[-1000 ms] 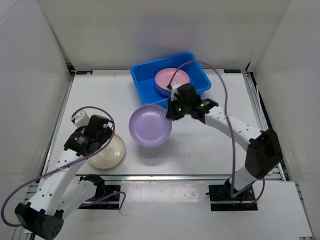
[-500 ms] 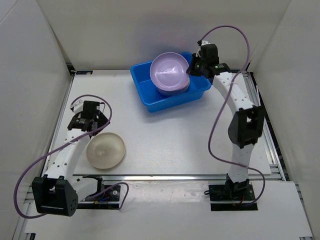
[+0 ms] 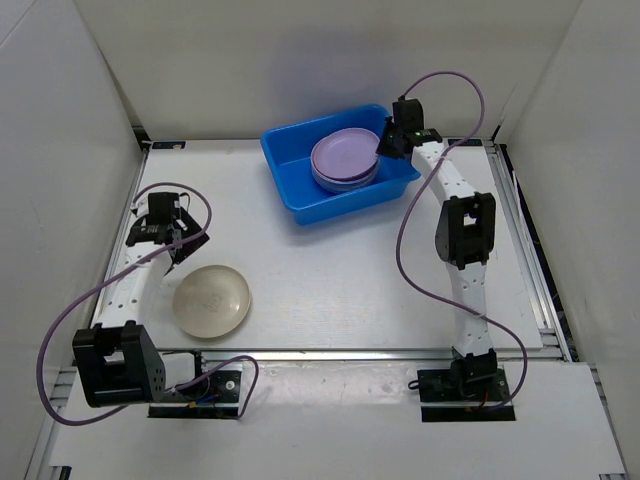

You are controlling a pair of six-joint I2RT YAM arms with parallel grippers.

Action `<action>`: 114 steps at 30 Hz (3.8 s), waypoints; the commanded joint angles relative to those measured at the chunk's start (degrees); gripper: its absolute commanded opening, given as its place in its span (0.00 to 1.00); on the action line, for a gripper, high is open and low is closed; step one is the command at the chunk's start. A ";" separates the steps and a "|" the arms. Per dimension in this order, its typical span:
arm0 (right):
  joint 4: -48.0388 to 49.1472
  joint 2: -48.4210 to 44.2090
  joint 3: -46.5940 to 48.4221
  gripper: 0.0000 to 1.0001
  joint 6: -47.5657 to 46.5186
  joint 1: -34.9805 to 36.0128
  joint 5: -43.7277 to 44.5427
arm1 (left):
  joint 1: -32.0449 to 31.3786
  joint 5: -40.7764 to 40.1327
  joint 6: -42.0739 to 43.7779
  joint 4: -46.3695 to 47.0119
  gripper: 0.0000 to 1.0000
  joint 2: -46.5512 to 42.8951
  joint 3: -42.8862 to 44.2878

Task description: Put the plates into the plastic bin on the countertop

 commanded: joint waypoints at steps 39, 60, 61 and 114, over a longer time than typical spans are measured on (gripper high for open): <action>13.60 -58.03 -57.10 0.99 -4.14 -2.57 0.88 | -17.37 4.98 -3.10 0.14 0.58 26.28 6.18; 14.04 -66.13 -62.72 0.99 -5.72 -2.57 6.95 | -22.38 -8.01 6.03 -1.45 0.10 13.64 21.44; 13.43 -66.13 -62.73 0.99 -5.37 -2.57 6.78 | -22.90 -8.46 9.18 -0.75 0.10 13.64 23.57; 7.54 -62.44 -62.99 0.99 -2.56 -13.82 -2.45 | -42.51 13.51 39.79 23.17 0.72 70.51 86.43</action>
